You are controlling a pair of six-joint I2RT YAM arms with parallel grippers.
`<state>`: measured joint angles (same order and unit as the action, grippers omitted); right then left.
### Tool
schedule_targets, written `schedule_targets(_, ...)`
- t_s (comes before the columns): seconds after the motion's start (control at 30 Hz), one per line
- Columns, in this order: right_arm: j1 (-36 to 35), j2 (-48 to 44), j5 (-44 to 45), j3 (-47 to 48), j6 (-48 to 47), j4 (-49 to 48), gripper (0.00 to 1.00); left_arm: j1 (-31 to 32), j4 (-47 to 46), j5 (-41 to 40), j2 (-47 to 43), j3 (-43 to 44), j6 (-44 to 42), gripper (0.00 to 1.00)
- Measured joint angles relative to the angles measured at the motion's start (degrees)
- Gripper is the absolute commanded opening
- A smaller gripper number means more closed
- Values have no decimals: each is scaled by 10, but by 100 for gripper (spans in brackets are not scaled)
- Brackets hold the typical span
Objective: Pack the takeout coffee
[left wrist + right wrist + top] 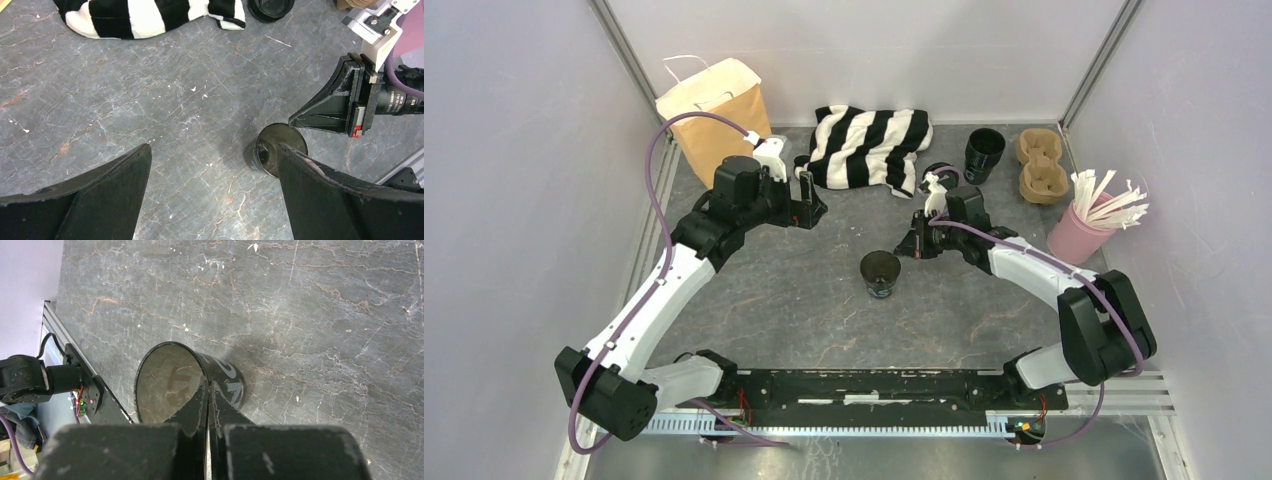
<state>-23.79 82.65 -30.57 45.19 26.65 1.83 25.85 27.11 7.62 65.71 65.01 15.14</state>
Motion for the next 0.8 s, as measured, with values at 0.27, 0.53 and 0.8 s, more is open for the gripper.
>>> schedule_targets(0.27,-1,-21,-7,0,-5,3,19,0,0,0,0,0,0,100)
schedule_targets(0.53,-1,-26,28,40,-32,76,35,0,0,1,0,0,0,100)
schedule_targets(0.8,1,-24,317,191,-180,239,56,1,2,0,1,0,0,100)
